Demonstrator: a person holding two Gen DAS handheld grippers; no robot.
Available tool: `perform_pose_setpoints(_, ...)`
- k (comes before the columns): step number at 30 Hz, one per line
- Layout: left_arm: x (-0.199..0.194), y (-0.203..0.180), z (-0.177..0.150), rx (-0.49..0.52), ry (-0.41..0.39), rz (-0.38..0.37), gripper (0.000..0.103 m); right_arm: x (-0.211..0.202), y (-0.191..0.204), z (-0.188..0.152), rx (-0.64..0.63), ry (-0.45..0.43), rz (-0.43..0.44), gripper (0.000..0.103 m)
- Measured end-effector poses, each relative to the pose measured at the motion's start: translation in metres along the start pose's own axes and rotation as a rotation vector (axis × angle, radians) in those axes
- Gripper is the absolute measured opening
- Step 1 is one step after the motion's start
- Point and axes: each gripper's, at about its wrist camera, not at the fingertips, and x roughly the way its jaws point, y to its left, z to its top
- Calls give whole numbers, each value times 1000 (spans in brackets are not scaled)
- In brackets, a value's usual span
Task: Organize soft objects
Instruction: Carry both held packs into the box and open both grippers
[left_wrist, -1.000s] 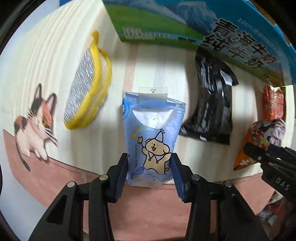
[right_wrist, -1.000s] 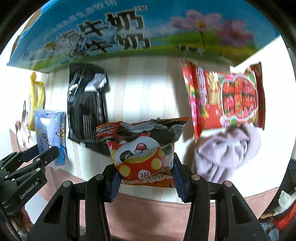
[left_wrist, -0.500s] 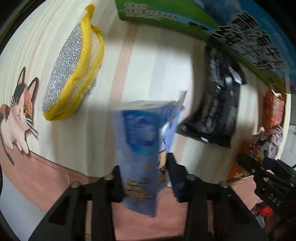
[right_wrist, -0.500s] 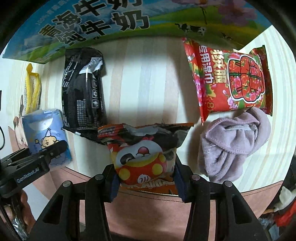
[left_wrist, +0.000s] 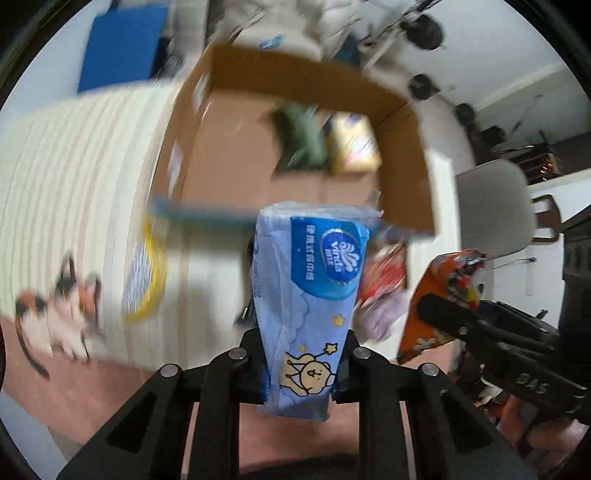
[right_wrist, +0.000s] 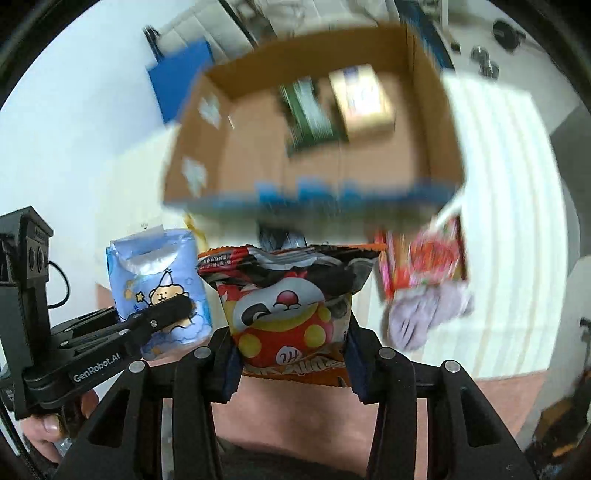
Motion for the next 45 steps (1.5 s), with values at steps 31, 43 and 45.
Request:
perform_pose_setpoints(31, 201, 0, 237, 2, 308, 144, 21, 155, -58, 171, 98, 237, -266, 48)
perform_pose_setpoints(43, 161, -21, 237, 55, 242, 174, 92, 136, -40, 169, 118, 188, -227, 79)
perform_pose_setpoints(45, 135, -26, 231, 70, 178, 187, 98, 124, -30, 167, 104, 160, -233, 90)
